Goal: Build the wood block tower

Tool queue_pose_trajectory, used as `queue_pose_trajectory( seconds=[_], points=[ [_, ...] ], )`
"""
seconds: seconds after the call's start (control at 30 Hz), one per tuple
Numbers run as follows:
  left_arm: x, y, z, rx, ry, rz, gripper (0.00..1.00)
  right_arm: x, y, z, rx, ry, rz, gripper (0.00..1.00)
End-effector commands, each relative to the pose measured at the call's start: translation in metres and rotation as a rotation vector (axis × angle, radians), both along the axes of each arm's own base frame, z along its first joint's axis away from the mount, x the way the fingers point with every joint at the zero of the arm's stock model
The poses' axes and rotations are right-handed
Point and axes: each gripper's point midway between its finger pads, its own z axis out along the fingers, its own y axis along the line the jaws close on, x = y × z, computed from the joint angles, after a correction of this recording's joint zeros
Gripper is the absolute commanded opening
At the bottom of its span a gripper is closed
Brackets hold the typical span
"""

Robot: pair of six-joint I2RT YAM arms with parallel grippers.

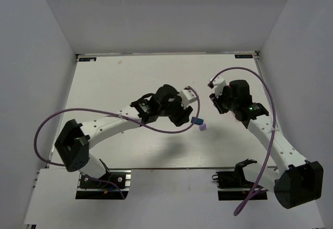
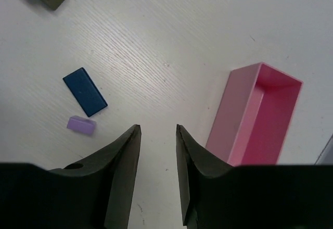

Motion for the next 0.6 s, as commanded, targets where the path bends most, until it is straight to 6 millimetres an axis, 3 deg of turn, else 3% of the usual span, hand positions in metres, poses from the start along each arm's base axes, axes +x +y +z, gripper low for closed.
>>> queue_pose_trajectory(
  seconds=[0.0,0.13,0.23,0.27,0.5,0.57],
  points=[
    [0.000,-0.011,-0.012,0.121,-0.048,-0.063,0.62,0.010,-0.013,0.026,0.043,-0.097,-0.098,0.40],
    [0.021,-0.017,-0.043,0.263,-0.092,-0.069,0.68,0.009,-0.027,0.045,0.078,-0.152,-0.158,0.42],
    [0.033,-0.026,-0.047,0.305,-0.150,-0.093,0.68,0.008,-0.032,0.053,0.092,-0.187,-0.178,0.46],
    [0.037,-0.027,-0.059,0.350,-0.161,-0.117,0.68,0.006,-0.032,0.057,0.099,-0.201,-0.176,0.48],
    [0.054,-0.056,-0.071,0.424,-0.251,-0.230,0.62,-0.002,-0.029,0.072,0.137,-0.254,-0.143,0.48],
    [0.046,-0.061,-0.091,0.453,-0.222,-0.293,0.61,-0.004,-0.029,0.073,0.143,-0.262,-0.137,0.48]
  ],
)
